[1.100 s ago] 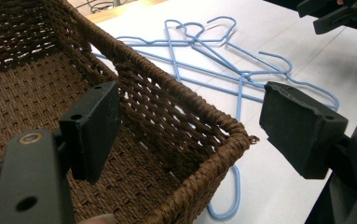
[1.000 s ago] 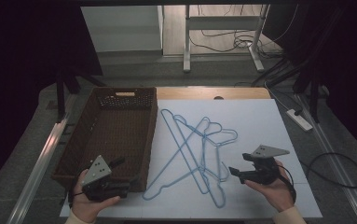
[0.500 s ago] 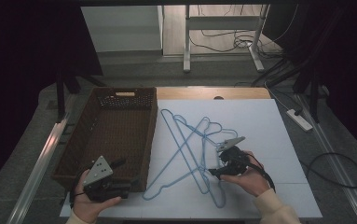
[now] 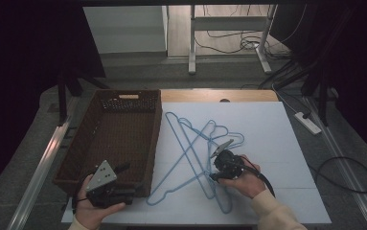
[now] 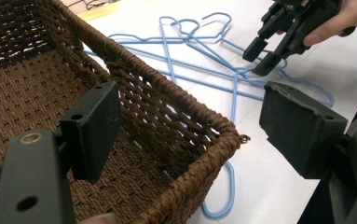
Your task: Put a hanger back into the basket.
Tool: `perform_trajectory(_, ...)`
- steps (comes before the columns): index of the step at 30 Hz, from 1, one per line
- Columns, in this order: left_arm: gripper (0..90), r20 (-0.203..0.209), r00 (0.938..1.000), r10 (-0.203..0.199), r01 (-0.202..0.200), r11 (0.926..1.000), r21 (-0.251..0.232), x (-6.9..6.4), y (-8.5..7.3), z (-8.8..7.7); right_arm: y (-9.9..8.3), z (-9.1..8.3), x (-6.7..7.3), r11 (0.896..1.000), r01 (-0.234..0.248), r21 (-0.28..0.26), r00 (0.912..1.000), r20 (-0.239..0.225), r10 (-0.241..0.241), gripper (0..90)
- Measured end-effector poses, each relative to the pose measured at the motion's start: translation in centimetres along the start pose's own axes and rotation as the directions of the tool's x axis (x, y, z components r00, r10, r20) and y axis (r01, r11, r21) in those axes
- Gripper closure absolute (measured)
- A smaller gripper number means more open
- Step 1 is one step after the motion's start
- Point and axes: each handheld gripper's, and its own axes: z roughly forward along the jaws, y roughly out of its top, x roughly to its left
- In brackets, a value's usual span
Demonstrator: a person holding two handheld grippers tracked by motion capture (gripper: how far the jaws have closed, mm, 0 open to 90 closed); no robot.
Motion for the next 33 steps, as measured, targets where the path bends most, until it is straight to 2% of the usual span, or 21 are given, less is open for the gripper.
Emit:
perform_trajectory(3,21.2,0.002,1.0,0.003,-0.003,1.0,-0.002,-0.1,0.0,0.0,0.2,0.4,0.3,0.999,0.02,0.037,0.9998,0.009,-0.02,62.8)
perform_trajectory(5,21.2,0.003,1.0,0.004,-0.004,1.0,-0.003,-0.2,0.1,0.0,0.3,0.6,0.5,0.998,0.028,0.053,0.9993,0.021,-0.029,71.5)
perform_trajectory(8,21.3,0.005,0.9999,0.009,-0.009,0.9999,-0.005,-0.3,0.2,-0.1,0.5,0.6,0.7,0.998,0.014,0.067,0.9995,0.026,-0.016,83.5)
perform_trajectory(9,21.3,0.002,0.9999,0.014,-0.014,0.9999,-0.005,-0.4,0.2,-0.1,0.5,0.6,0.8,0.998,0.009,0.068,0.9997,0.024,-0.011,84.7)
perform_trajectory(13,21.3,0.006,0.9995,0.032,-0.032,0.9995,-0.007,-1.0,0.6,-0.2,0.7,0.5,0.8,0.998,0.001,0.061,0.9993,0.038,-0.004,85.6)
perform_trajectory(19,21.4,0.019,0.999,0.041,-0.042,0.9991,0.008,-1.6,1.0,0.1,1.0,-0.5,0.5,0.998,-0.033,0.047,0.9994,0.012,0.033,85.9)
perform_trajectory(24,22.2,0.05,0.9985,0.024,-0.027,0.9981,0.055,-2.4,2.0,1.1,1.3,-1.2,0.3,0.998,-0.039,0.049,0.9993,0.006,0.038,85.9)
perform_trajectory(26,22.2,0.065,0.9973,0.034,-0.04,0.9961,0.079,-2.9,2.4,1.7,1.4,-1.5,0.1,0.998,-0.044,0.043,0.999,-0.002,0.044,85.9)
perform_trajectory(30,22.1,0.101,0.9944,0.032,-0.042,0.9943,0.098,-3.8,2.7,2.8,1.5,-2.0,0.0,0.998,-0.047,0.032,0.9989,0.002,0.047,85.9)
perform_trajectory(33,22.2,0.106,0.994,0.028,-0.041,0.9925,0.115,-4.4,3.0,3.5,1.6,-2.4,0.1,0.999,-0.048,0.024,0.9989,0.004,0.048,85.9)
